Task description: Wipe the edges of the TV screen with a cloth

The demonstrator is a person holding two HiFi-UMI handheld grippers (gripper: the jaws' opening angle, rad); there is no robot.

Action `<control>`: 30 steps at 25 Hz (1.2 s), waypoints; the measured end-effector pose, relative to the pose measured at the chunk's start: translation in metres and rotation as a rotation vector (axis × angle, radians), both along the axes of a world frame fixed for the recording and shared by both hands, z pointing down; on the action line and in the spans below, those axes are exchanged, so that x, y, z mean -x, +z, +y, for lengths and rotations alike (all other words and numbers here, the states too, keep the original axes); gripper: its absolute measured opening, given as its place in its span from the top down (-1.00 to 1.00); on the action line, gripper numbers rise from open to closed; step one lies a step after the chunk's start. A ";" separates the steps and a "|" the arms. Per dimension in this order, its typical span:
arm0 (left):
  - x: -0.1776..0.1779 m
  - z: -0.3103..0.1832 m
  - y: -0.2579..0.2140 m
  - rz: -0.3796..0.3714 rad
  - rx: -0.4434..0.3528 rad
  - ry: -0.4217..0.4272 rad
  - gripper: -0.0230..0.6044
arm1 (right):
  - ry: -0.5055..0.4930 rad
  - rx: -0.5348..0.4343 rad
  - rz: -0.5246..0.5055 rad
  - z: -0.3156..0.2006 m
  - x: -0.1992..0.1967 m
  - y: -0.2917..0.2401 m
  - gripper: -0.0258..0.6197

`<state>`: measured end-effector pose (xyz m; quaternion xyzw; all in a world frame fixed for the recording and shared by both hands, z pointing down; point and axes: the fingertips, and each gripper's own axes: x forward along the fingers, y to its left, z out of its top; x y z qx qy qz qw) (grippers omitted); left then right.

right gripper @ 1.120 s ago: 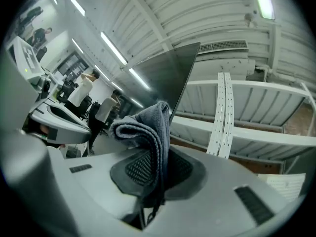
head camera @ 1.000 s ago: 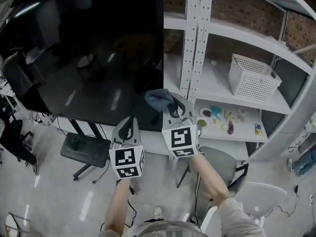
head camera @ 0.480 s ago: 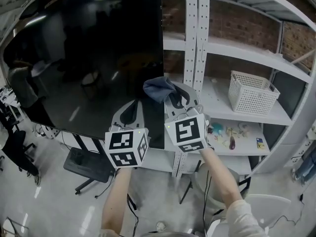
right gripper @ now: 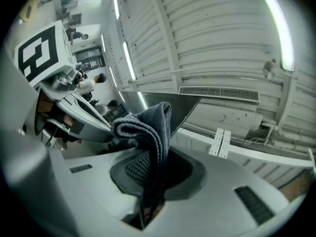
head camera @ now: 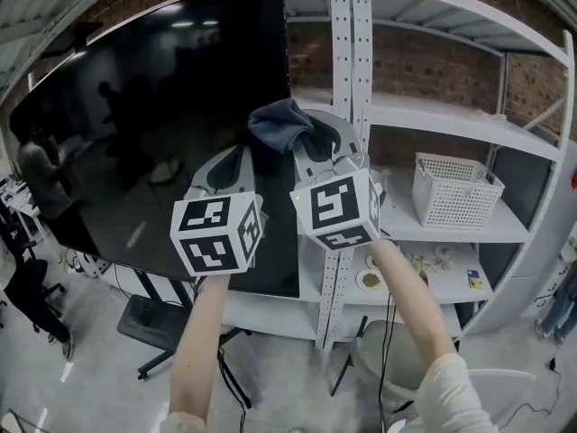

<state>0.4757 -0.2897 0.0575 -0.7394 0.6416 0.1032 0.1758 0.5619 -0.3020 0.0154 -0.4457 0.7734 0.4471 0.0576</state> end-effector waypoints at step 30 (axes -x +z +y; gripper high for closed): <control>0.034 0.014 -0.167 0.009 -0.138 -0.023 0.88 | 0.339 -0.376 0.271 0.026 0.015 -0.255 0.77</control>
